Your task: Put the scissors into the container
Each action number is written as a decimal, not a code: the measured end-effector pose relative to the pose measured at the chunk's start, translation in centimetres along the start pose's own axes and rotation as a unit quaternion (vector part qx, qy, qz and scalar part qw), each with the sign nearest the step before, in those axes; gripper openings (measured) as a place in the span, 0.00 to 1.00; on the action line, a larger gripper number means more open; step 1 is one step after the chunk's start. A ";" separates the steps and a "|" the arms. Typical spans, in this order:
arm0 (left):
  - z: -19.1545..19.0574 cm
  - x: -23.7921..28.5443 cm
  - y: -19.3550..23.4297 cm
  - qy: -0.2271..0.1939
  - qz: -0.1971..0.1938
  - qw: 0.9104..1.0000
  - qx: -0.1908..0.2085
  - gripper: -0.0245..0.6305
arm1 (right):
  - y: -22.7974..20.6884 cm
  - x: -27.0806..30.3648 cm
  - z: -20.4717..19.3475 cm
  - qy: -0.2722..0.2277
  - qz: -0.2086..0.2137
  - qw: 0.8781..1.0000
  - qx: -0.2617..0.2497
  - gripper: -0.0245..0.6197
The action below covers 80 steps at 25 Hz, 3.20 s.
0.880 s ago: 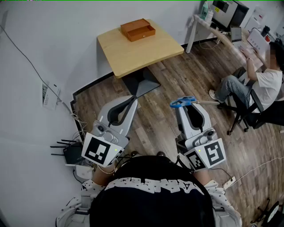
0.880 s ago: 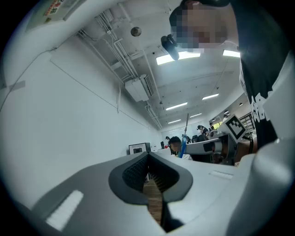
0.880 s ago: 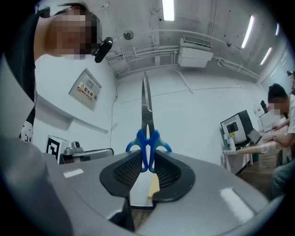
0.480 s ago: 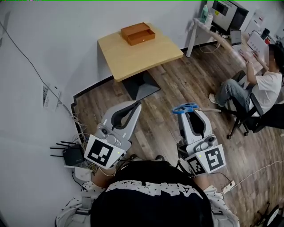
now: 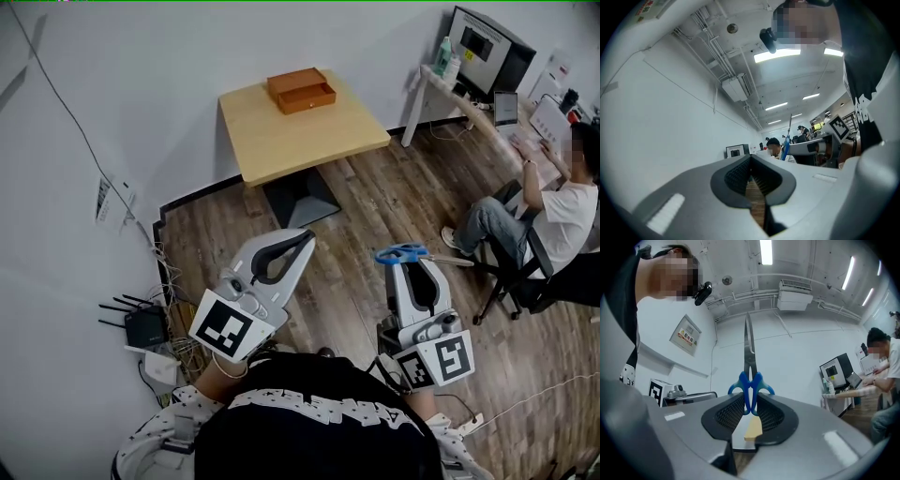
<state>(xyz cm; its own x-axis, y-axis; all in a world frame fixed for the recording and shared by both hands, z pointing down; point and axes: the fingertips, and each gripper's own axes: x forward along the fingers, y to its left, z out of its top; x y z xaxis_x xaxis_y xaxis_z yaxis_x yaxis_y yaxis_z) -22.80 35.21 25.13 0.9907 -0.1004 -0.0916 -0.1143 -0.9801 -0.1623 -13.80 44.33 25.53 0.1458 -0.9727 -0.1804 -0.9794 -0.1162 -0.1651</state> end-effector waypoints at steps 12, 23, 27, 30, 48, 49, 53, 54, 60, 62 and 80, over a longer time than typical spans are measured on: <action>-0.5 0.5 -2.1 0.018 0.012 1.000 0.015 0.04 | -2.1 -2.0 -0.4 0.005 0.006 1.000 0.011 0.19; -1.5 4.2 0.9 -0.007 -0.011 1.000 -0.003 0.04 | -3.9 1.3 -0.2 0.006 -0.014 1.000 -0.019 0.19; -1.9 5.6 2.6 -0.010 -0.016 1.000 -0.011 0.04 | -4.6 3.0 -0.1 0.003 -0.020 0.999 -0.025 0.19; -1.5 6.3 3.0 -0.011 -0.017 1.000 -0.008 0.04 | -5.1 3.7 0.3 0.003 -0.019 1.000 -0.025 0.19; -5.1 10.5 14.0 0.001 0.012 1.000 -0.024 0.04 | -7.8 15.8 -2.0 0.027 -0.008 0.999 -0.021 0.19; -5.1 10.8 14.5 -0.001 0.012 1.000 -0.028 0.04 | -7.9 16.3 -2.0 0.028 -0.008 0.999 -0.022 0.19; -5.6 11.7 16.6 -0.002 0.001 0.999 -0.038 0.04 | -8.3 18.6 -2.2 0.033 -0.016 0.999 -0.026 0.19; -5.7 12.0 17.1 -0.002 -0.003 0.999 -0.039 0.04 | -8.4 19.2 -2.2 0.034 -0.018 0.999 -0.028 0.19; -6.3 13.3 19.7 -0.006 -0.027 0.999 -0.032 0.04 | -8.5 22.7 -2.5 0.036 -0.024 0.998 -0.035 0.19; -6.6 13.5 20.7 -0.006 -0.034 0.999 -0.035 0.04 | -8.5 24.0 -2.8 0.037 -0.026 0.998 -0.036 0.19; -10.1 15.0 27.9 0.024 -0.010 0.999 -0.042 0.04 | -10.2 31.3 -4.7 0.050 -0.021 0.998 -0.038 0.19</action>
<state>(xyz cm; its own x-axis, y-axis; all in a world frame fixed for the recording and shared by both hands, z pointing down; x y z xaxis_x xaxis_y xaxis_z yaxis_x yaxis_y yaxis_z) -10.39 4.68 29.18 0.9954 -0.0862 -0.0419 -0.0893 -0.9928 -0.0804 0.06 14.09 26.14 0.1750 -0.9816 -0.0761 -0.9812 -0.1674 -0.0965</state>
